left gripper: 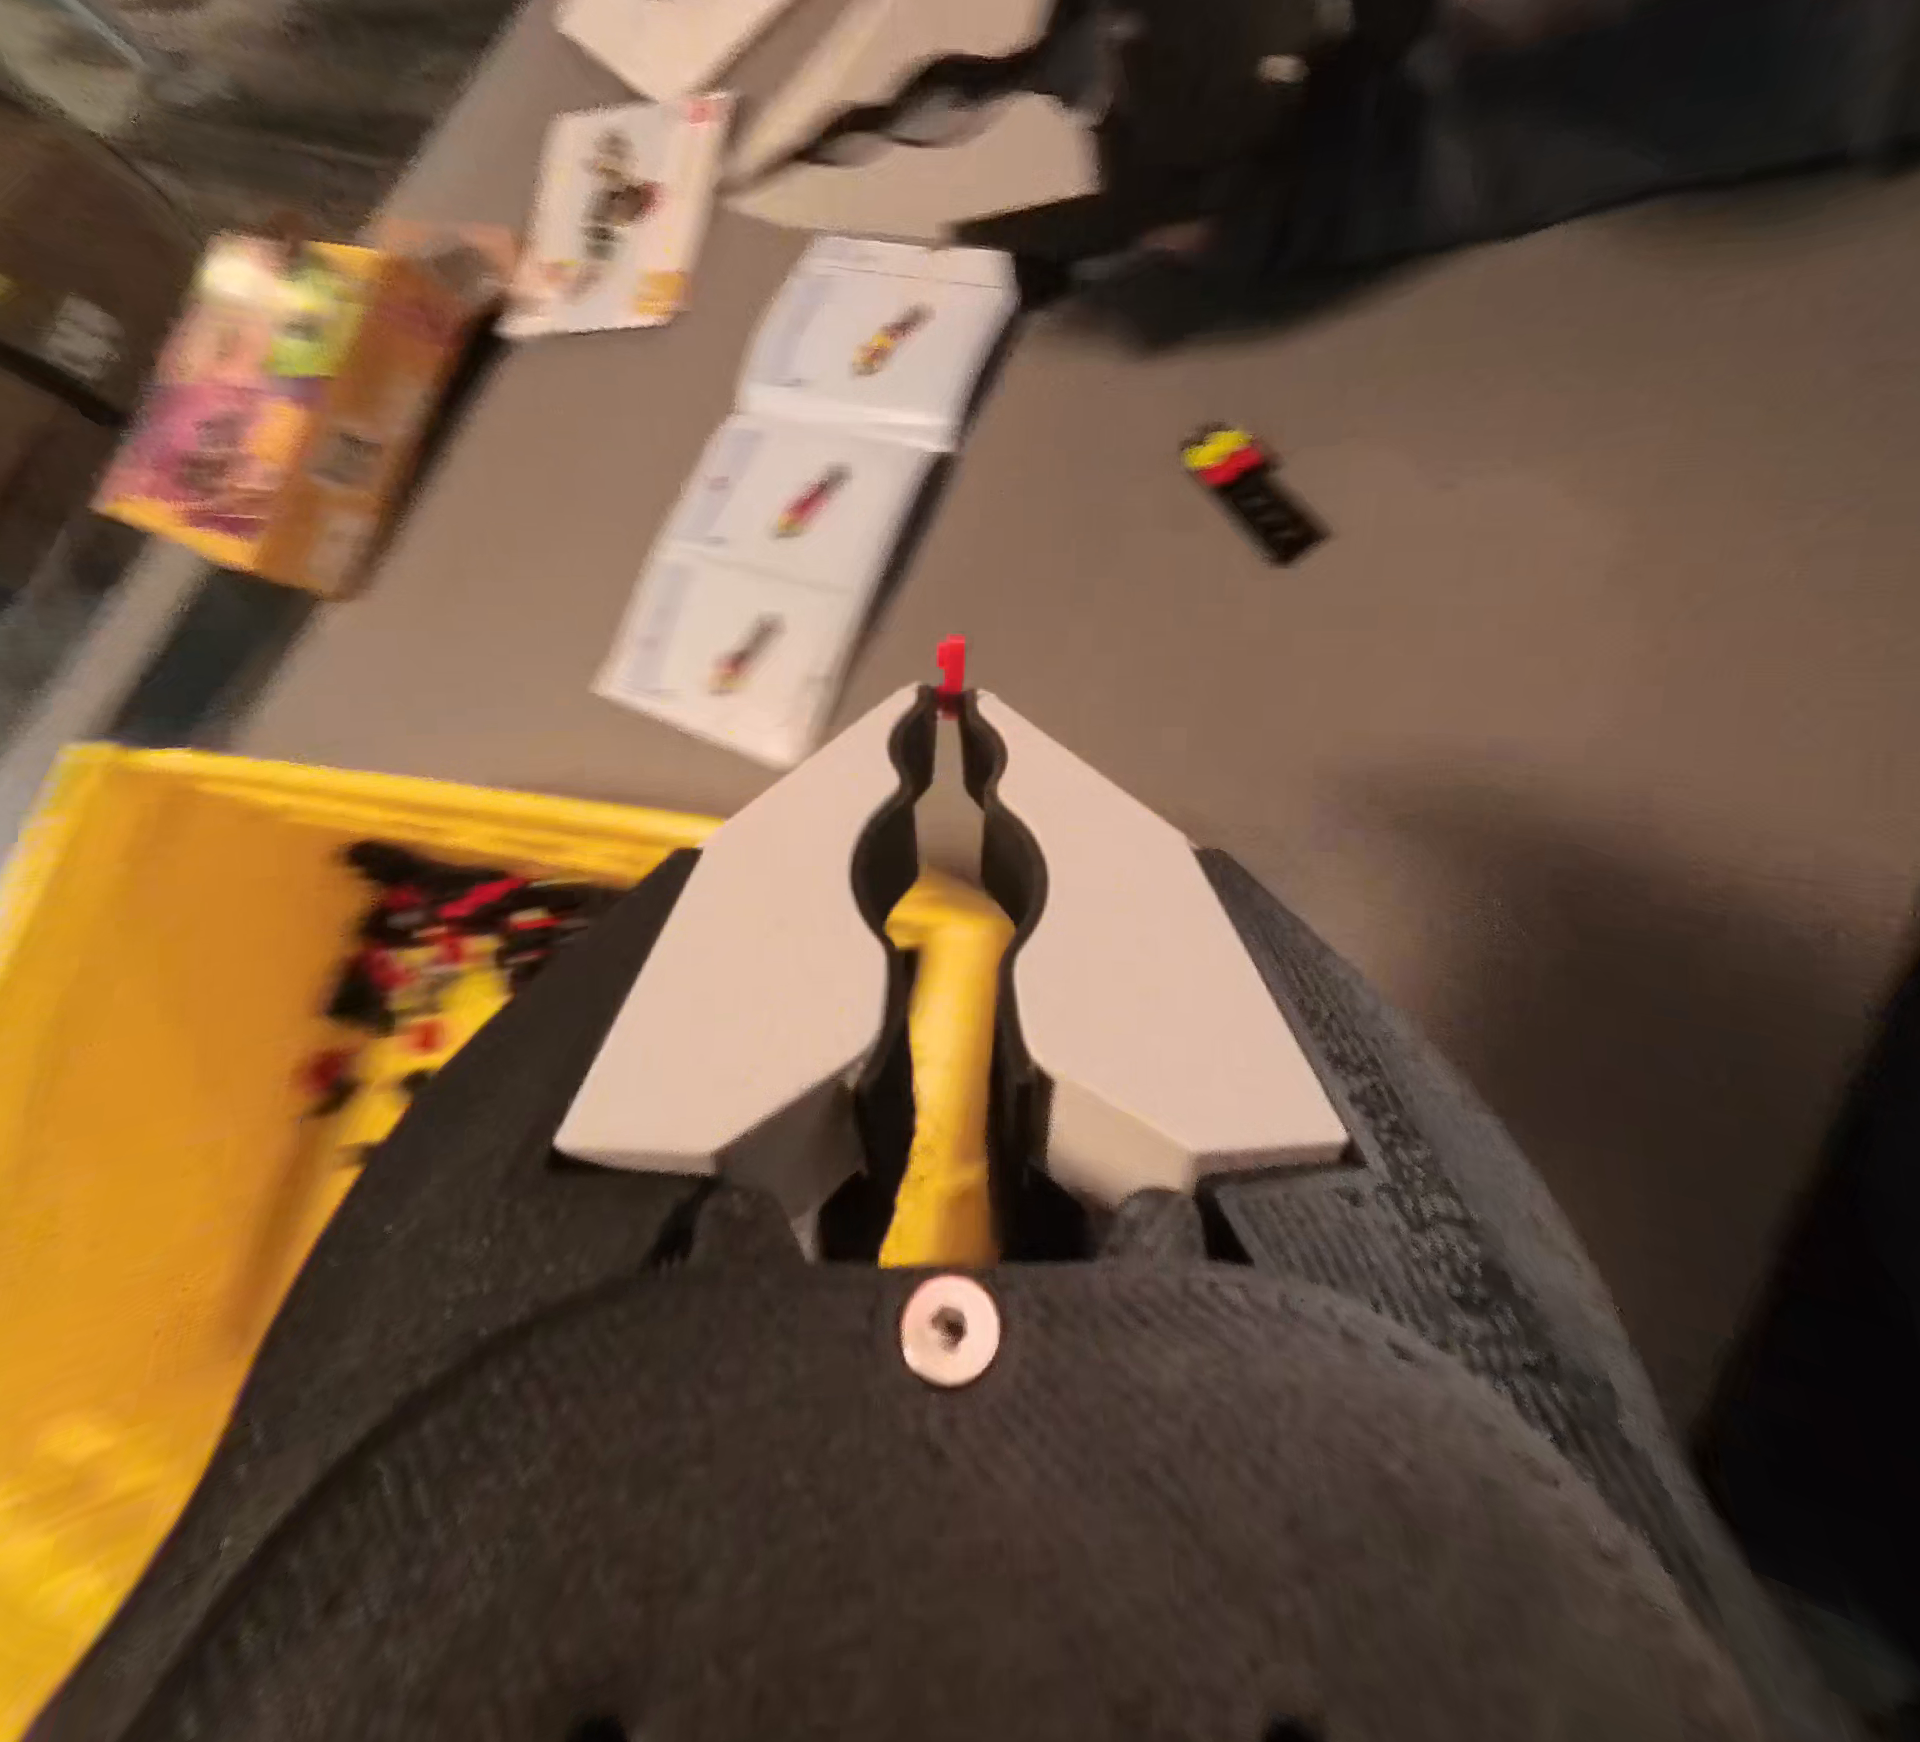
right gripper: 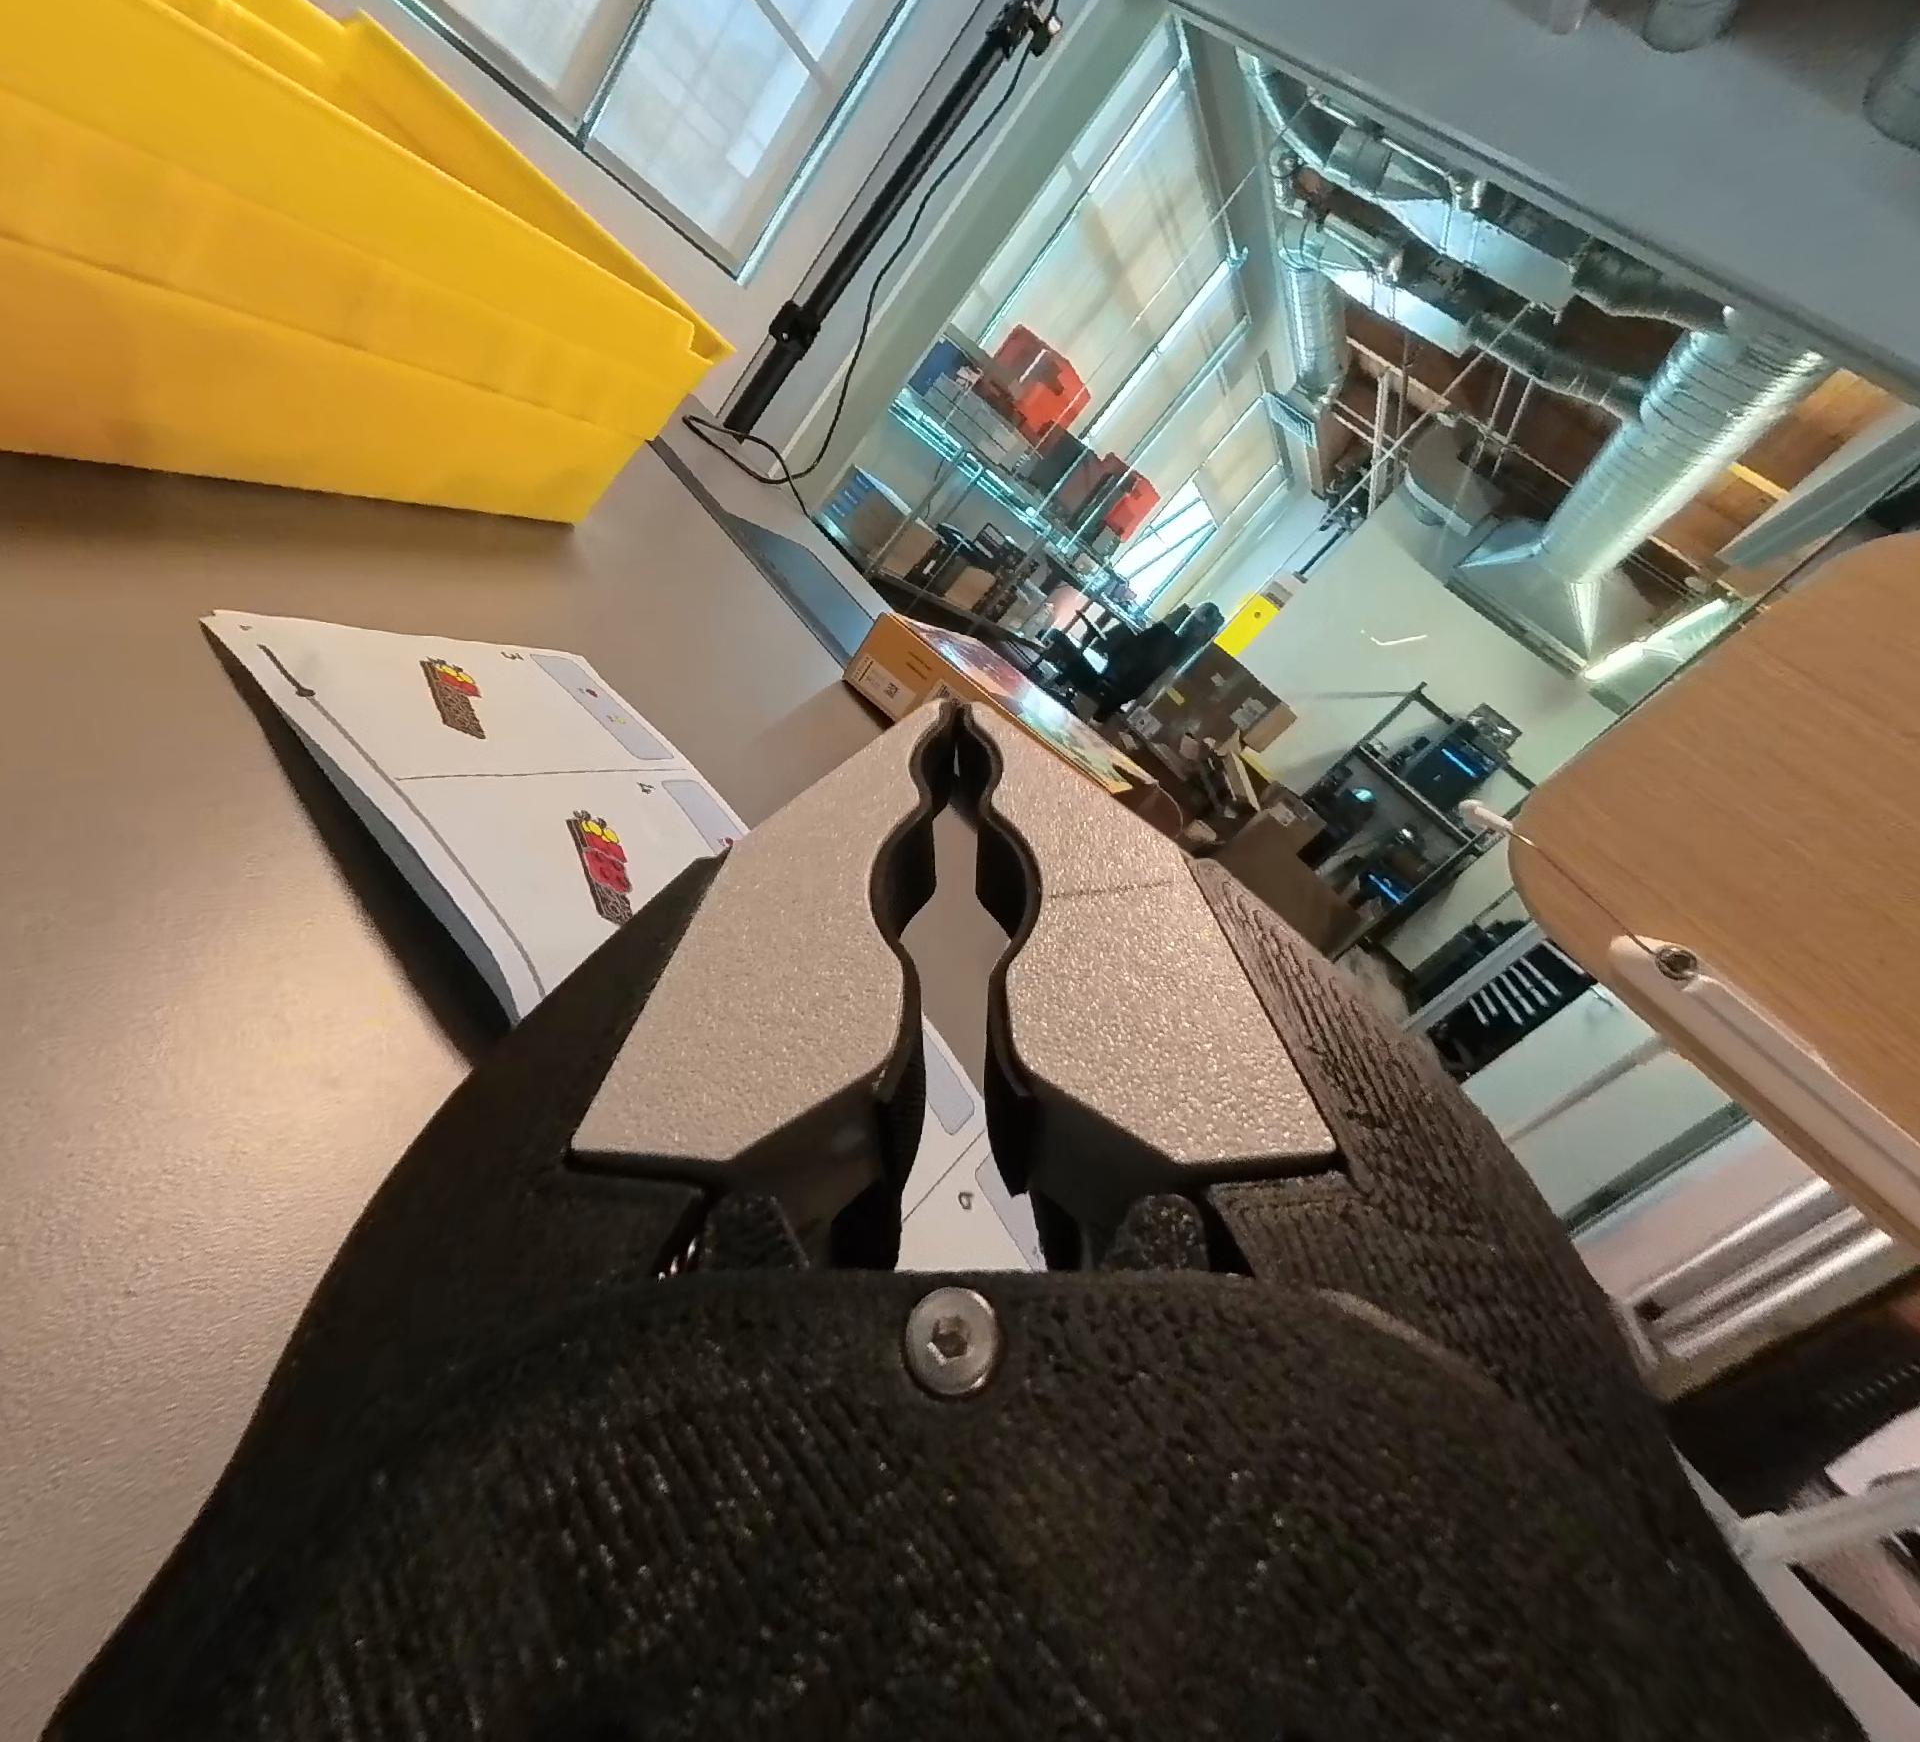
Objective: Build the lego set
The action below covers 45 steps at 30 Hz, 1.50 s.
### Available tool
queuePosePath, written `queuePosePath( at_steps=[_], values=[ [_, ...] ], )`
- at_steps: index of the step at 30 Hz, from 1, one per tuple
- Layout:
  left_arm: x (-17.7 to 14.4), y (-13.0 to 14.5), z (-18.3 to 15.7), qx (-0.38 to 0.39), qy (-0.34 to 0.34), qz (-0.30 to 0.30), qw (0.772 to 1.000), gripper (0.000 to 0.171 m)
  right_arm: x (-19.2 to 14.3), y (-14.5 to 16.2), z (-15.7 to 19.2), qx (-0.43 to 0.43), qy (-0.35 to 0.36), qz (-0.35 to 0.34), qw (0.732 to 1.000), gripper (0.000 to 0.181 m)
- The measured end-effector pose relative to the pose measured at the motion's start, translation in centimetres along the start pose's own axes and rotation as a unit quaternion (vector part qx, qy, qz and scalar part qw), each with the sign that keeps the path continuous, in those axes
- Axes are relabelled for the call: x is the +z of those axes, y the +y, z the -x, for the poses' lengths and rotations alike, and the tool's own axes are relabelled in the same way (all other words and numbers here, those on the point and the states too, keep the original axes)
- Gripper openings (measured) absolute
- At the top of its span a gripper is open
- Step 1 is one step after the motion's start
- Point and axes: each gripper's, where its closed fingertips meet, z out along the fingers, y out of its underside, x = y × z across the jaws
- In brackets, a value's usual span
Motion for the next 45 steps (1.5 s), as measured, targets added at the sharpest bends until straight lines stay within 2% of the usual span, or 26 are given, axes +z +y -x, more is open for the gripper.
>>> queuePosePath(
  at_steps=[2, 3, 7, 9, 10, 11, 15, 17, 20, 23, 25, 28, 29, 31, 32, 35, 38, 43, 45],
  values=[
    [2.1, 1.0, -4.1, -0.007, 0.021, 0.017, 1.0, 0.004, 0.0, -0.1, 0.0, 0.002, -0.002, -0.002, 1.0, 0.0],
    [3.2, 1.7, -5.0, -0.002, -0.002, 0.027, 1.0, 0.004, 0.0, -0.1, 0.1, 0.003, -0.003, -0.003, 1.0, 0.0],
    [6.1, 4.1, -5.8, 0.099, -0.128, 0.056, 0.985, 0.004, 0.0, -0.1, 0.2, 0.004, -0.006, -0.004, 1.0, 0.0],
    [6.7, 4.8, -5.7, 0.104, -0.15, 0.066, 0.981, 0.004, 0.0, -0.1, 0.2, 0.005, -0.007, -0.003, 1.0, 0.0],
    [7.0, 5.0, -5.9, 0.091, -0.144, 0.066, 0.983, 0.011, 0.0, -0.1, 0.2, 0.004, -0.008, -0.003, 1.0, 0.0],
    [7.2, 5.1, -5.9, 0.077, -0.138, 0.066, 0.985, 0.025, 0.0, -0.1, 0.2, 0.004, -0.008, -0.003, 1.0, 0.0],
    [7.0, 4.8, -5.3, 0.05, -0.135, 0.06, 0.988, 0.043, 0.0, -0.1, 0.2, 0.004, -0.009, -0.004, 1.0, 0.0],
    [6.1, 4.1, -5.5, 0.039, -0.123, 0.032, 0.991, 0.045, -0.1, -0.2, 0.2, 0.006, -0.008, -0.006, 1.0, 0.0],
    [2.6, 1.5, -4.9, -0.006, -0.125, -0.061, 0.99, 0.045, -0.2, -0.3, 0.1, 0.01, -0.007, -0.009, 1.0, 0.0],
    [-1.5, 0.3, -3.0, -0.081, -0.139, -0.136, 0.978, 0.06, -0.1, -0.2, 0.1, 0.01, -0.006, -0.007, 1.0, 0.0],
    [-3.7, 1.0, -0.5, -0.1, -0.172, -0.138, 0.97, 0.066, -0.1, -0.2, 0.1, 0.009, -0.006, -0.006, 1.0, 0.0],
    [-7.0, 2.6, 5.2, -0.109, -0.251, -0.101, 0.957, 0.054, 0.0, -0.1, 0.1, 0.004, -0.005, -0.003, 1.0, 0.0],
    [-7.0, 3.4, 6.4, -0.122, -0.242, -0.073, 0.96, 0.045, 0.0, -0.1, 0.2, 0.002, -0.004, -0.001, 1.0, 0.0],
    [-5.0, 6.0, 6.7, -0.158, -0.152, 0.018, 0.976, 0.043, 0.0, -0.1, 0.2, -0.003, -0.005, 0.0, 1.0, 0.0],
    [-4.0, 7.3, 6.6, -0.177, -0.109, 0.059, 0.976, 0.043, 0.0, -0.1, 0.3, -0.004, -0.005, 0.0, 1.0, 0.0],
    [-1.6, 8.7, 8.4, -0.203, -0.067, 0.075, 0.974, 0.032, 0.0, 0.0, 0.3, -0.003, -0.007, 0.0, 1.0, 0.0],
    [0.6, 10.1, 8.9, -0.213, -0.006, 0.123, 0.969, 0.037, 0.0, -0.1, 0.2, 0.004, -0.008, -0.003, 1.0, 0.0],
    [3.2, 12.0, 9.2, -0.136, 0.038, 0.199, 0.97, 0.04, 0.0, -0.1, 0.4, 0.002, -0.011, -0.002, 1.0, 0.0],
    [4.0, 12.1, 8.7, -0.125, 0.063, 0.211, 0.967, 0.041, 0.1, 0.0, 0.4, 0.003, -0.012, -0.001, 1.0, 0.0]
  ],
)
